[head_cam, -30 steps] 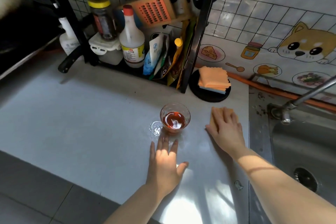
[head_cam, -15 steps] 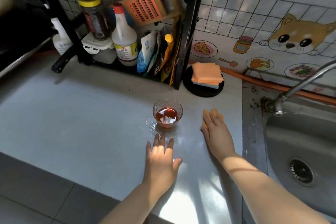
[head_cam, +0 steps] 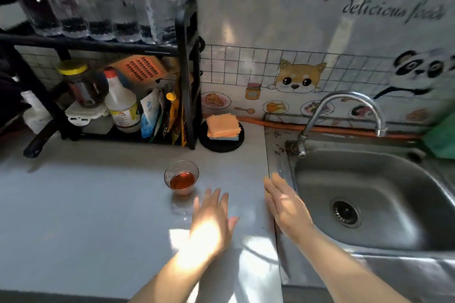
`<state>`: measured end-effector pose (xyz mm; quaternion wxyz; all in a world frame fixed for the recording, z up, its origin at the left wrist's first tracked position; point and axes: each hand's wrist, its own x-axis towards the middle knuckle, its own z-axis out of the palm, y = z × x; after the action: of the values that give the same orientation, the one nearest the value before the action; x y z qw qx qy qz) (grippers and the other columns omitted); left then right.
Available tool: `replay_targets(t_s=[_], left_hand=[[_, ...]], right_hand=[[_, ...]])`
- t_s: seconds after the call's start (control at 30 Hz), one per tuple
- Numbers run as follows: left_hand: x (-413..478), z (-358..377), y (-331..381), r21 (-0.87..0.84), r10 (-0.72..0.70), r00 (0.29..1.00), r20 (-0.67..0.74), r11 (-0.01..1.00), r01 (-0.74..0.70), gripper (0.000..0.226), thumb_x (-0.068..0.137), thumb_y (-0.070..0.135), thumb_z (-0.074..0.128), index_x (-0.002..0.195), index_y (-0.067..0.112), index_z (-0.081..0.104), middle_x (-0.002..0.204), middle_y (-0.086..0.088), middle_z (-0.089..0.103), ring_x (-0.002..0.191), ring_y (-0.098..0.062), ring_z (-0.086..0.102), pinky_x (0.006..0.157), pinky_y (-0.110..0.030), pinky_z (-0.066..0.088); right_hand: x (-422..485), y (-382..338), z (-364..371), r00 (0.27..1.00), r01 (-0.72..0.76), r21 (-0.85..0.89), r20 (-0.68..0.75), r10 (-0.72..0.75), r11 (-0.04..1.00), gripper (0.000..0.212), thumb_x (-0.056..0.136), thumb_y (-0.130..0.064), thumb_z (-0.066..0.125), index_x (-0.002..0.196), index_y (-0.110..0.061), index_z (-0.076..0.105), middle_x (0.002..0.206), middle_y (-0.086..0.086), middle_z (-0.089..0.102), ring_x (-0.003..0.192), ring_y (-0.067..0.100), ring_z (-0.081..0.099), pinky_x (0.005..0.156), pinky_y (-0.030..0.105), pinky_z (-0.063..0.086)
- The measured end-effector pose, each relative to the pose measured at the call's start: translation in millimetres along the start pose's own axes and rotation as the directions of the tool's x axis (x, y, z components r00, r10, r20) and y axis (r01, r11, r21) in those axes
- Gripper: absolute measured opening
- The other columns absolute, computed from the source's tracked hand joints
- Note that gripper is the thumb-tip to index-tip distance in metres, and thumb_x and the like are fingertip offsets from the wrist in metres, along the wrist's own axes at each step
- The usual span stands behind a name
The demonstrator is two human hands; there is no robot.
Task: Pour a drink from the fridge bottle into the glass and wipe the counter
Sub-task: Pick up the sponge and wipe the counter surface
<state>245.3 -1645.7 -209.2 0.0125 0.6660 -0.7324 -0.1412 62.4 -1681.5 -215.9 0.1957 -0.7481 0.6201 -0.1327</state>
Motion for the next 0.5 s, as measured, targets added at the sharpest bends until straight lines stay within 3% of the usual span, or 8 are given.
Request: replay_targets(t_s=[0.13,0.27,0.37,0.43,0.5], left_hand=[[5.4,-17.8,40.7,0.022,0.166,0.986,-0.032,0.986,-0.165,0.061,0.096,0.046,0.036,0.148,0.019,0.019,0.157,-0.002,0.019,0.147,-0.022,0.01,0.119,-0.042,0.009],[6.5,-23.9,93.2,-0.014,0.362,0.932,-0.021,0.932,-0.362,0.061,0.095,0.047,0.04,0.147,0.02,0.022,0.156,-0.001,0.021,0.145,-0.02,0.016,0.119,-0.042,0.012],[0.3,-23.5,141.7,-0.016,0.507,0.861,0.035,0.862,-0.507,0.063,0.095,0.047,0.039,0.148,0.019,0.019,0.157,0.0,0.018,0.146,-0.019,0.013,0.118,-0.042,0.013],[-8.8,-18.1,175.5,0.023,0.611,0.791,0.038,0.79,-0.612,0.064,0.095,0.048,0.037,0.149,0.018,0.018,0.158,0.001,0.017,0.146,-0.017,0.011,0.119,-0.041,0.011],[-26.2,-11.7,209.9,0.027,0.69,0.722,0.053,0.722,-0.691,0.063,0.094,0.049,0.039,0.147,0.018,0.023,0.155,0.003,0.023,0.145,-0.017,0.016,0.118,-0.042,0.013]], right_hand=[[-40.1,16.1,-44.5,0.972,-0.178,0.051,-0.148,0.183,0.983,0.038,0.097,-0.024,0.036,0.133,-0.015,0.043,0.144,0.005,0.039,0.138,0.024,0.032,0.103,0.021,0.031],[-95.9,38.4,-89.3,0.926,-0.295,-0.04,-0.26,0.275,0.955,0.039,0.1,-0.019,0.033,0.136,-0.005,0.041,0.146,0.012,0.037,0.14,0.027,0.026,0.112,0.03,0.019],[-148.4,64.2,-111.0,0.844,-0.44,-0.066,-0.371,0.387,0.896,0.042,0.099,-0.018,0.031,0.139,-0.005,0.035,0.148,0.016,0.031,0.137,0.033,0.028,0.112,0.042,0.023],[-190.0,78.4,-122.9,0.779,-0.505,-0.037,-0.45,0.437,0.863,0.042,0.1,-0.019,0.03,0.141,-0.009,0.033,0.151,0.012,0.03,0.139,0.029,0.025,0.114,0.037,0.021],[-235.6,91.5,-133.1,0.708,-0.552,-0.013,-0.536,0.46,0.834,0.039,0.098,-0.014,0.04,0.136,-0.006,0.042,0.145,0.012,0.04,0.138,0.029,0.03,0.114,0.023,0.016]])
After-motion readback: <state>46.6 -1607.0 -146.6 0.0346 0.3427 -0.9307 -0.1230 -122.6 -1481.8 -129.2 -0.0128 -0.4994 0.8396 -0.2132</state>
